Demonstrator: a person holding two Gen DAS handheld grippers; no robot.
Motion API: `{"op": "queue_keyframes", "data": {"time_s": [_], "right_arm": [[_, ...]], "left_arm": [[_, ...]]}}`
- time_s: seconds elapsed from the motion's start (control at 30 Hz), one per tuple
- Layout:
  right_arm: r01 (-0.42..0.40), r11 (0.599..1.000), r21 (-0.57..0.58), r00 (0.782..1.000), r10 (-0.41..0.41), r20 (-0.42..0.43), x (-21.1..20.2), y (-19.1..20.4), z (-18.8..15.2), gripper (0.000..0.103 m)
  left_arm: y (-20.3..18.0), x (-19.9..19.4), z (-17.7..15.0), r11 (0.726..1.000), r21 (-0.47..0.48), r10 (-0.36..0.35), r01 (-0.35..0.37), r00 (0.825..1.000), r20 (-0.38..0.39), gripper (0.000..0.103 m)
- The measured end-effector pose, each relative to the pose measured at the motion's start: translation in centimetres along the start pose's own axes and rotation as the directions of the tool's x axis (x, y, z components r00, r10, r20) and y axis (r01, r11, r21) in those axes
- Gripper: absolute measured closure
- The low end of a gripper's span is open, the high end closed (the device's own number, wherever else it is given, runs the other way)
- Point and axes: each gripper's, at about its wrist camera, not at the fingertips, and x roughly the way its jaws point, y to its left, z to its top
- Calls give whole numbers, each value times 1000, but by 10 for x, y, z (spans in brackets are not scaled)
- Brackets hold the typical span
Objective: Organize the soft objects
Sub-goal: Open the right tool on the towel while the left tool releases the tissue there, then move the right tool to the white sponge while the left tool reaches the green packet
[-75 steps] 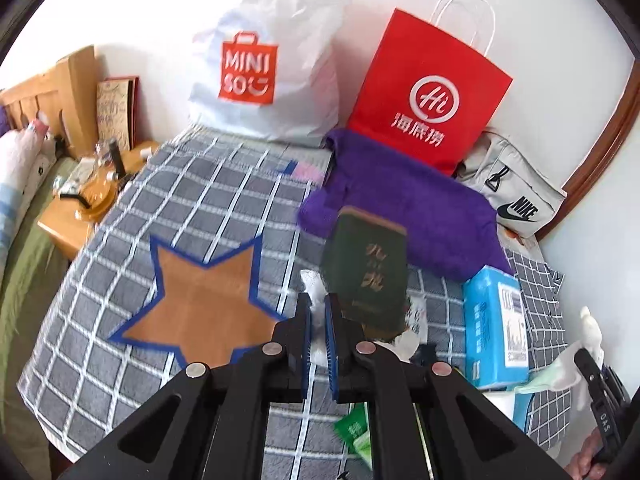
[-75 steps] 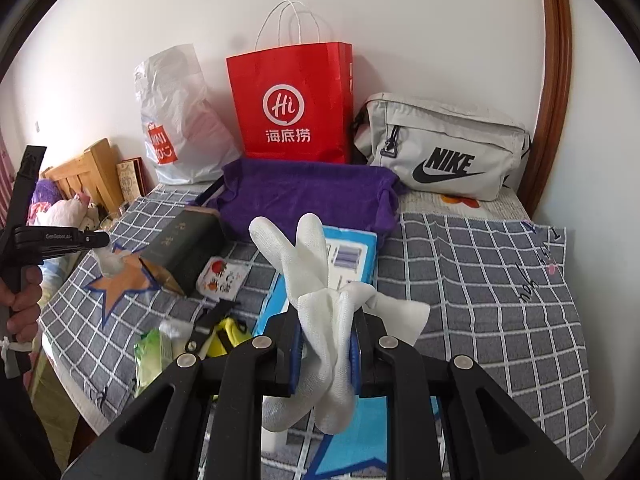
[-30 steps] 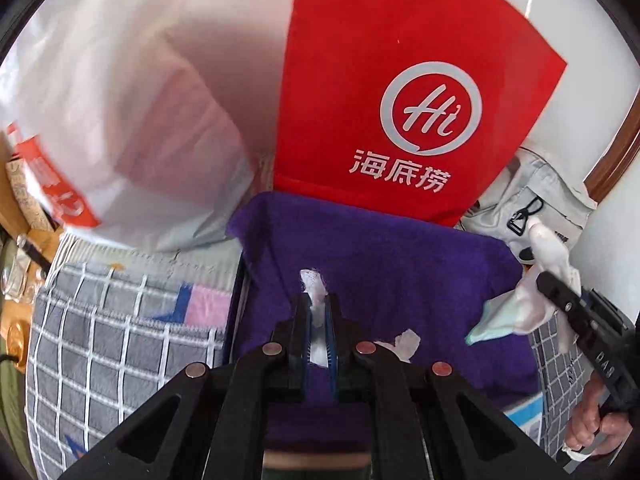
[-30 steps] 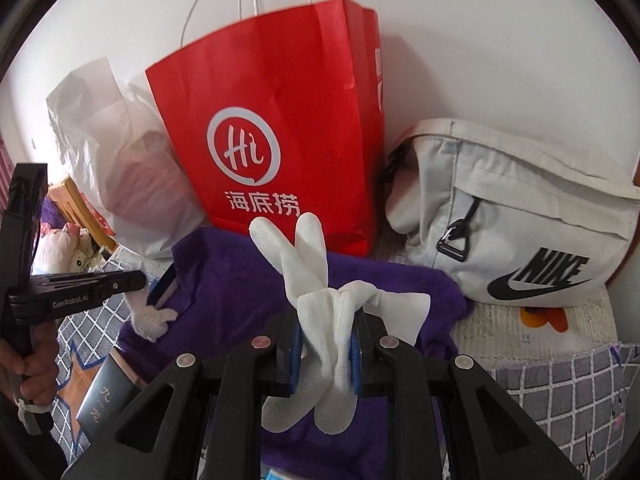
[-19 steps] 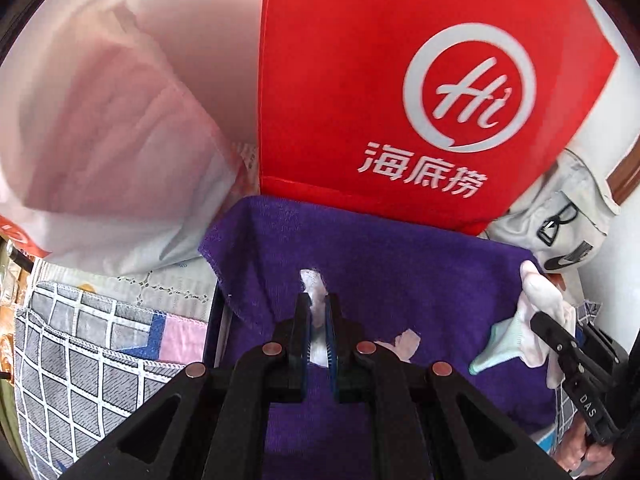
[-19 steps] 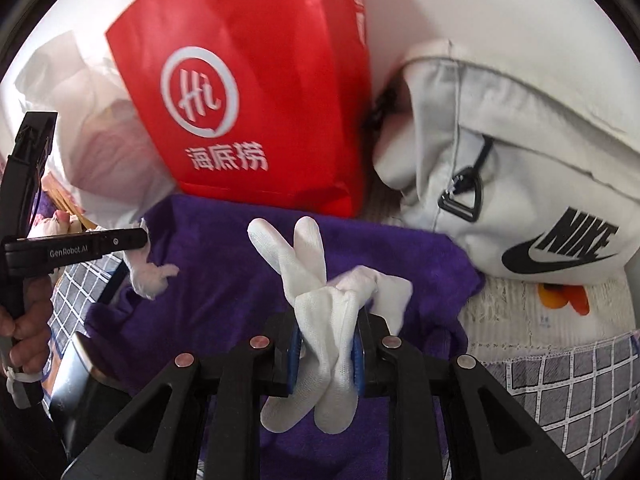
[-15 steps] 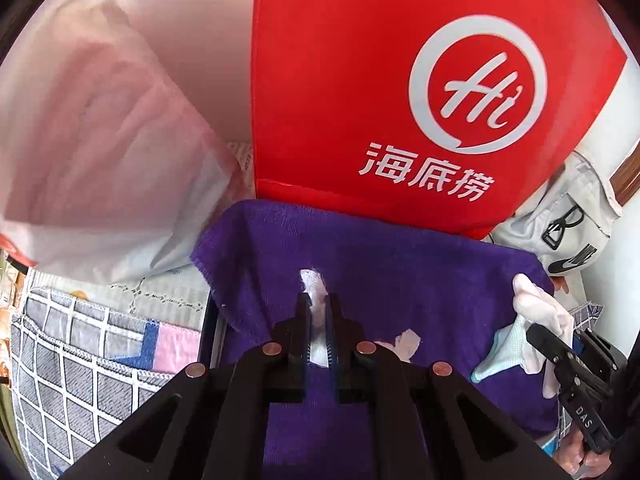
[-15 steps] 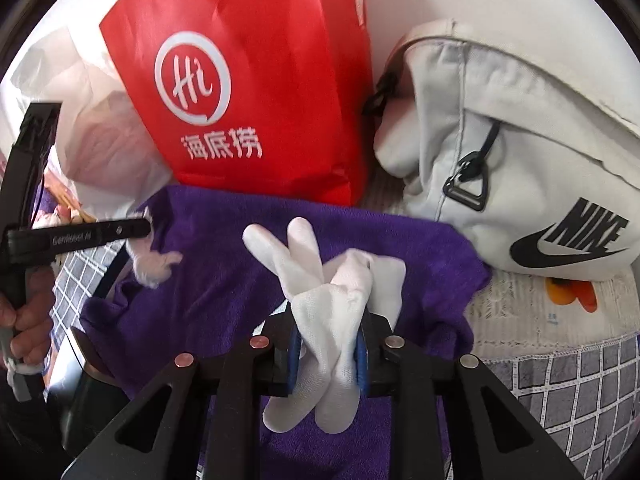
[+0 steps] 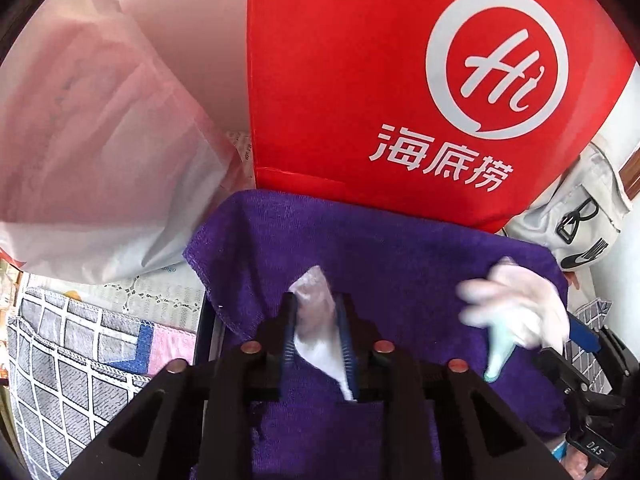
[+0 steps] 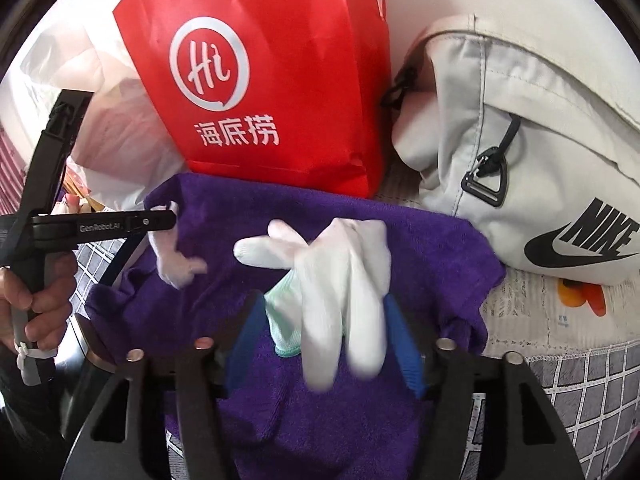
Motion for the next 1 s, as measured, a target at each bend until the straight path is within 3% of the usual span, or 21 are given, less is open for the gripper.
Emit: {"op": "queue_keyframes", "data": {"time_s": [0.17,0.23,0.27,0.53,0.67,0.77,1.0], "right_arm": [[39,999,4,999,-39,8,-1,1,0,38],[36,999,18,999,-36,14,-2,0,0,37],[31,999,23,999,-32,18,-3,-1,0,37],[41,995,88,999,-44,33,-15,-4,-1,37],[33,997,72,997,-39,73,-38,3,-2,37],[48,998,34,996,-50,70,-55,15,-8,37],[-7,1000,21,998,6,63,-92,52,-45,37]], "left_arm": [[-6,-1,-1,1000,-6,-7,7,1000,4,76],[-7,-6,-2,1000,0,10,-10,1000,11,59],[-8,-9,-4,999,8,34,-34,999,17,56],[-17,-43,-9,997,23,67,-69,993,97,55],[-26,-69,-17,991,46,121,-128,984,132,56],[-25,-91,-20,993,57,93,-102,985,144,56],[5,-144,-61,996,32,77,-82,988,136,56]]}}
